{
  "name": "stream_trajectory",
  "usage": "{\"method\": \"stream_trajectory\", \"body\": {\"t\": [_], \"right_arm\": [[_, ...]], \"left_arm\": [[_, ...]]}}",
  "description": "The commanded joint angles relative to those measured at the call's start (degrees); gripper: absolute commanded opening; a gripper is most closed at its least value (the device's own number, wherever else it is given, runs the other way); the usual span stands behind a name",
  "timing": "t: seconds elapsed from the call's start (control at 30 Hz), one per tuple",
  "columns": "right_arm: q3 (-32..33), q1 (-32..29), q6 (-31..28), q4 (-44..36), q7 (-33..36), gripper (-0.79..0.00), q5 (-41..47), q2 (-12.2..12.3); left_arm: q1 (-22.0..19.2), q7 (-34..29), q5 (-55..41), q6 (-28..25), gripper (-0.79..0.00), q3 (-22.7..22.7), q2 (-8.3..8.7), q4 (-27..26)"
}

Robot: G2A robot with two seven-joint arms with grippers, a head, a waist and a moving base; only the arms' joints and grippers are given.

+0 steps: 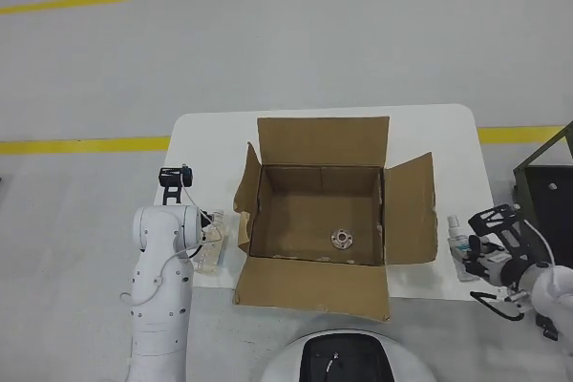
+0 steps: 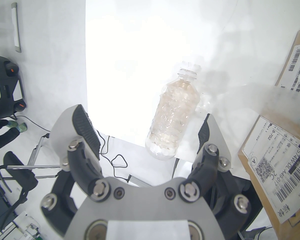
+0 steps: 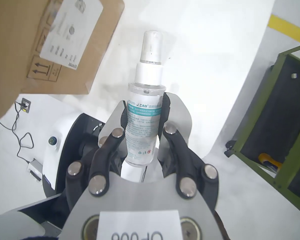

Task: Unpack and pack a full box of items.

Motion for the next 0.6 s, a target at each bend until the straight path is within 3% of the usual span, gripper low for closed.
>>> {"method": "stream_trajectory", "body": {"t": [0.0, 0.57], "right_arm": [[-2.0, -0.2, 1.0, 1.5, -0.3, -0.785, -2.2, 0.0], [-11.7, 7.6, 4.4, 14.6, -2.8, -0.785, -12.9, 0.7]], "left_arm": [[0.0, 0.0, 0.0, 0.0, 0.000, 0.0, 0.00, 0.0], [0.0, 0.0, 0.0, 0.0, 0.000, 0.0, 0.00, 0.0]]}}
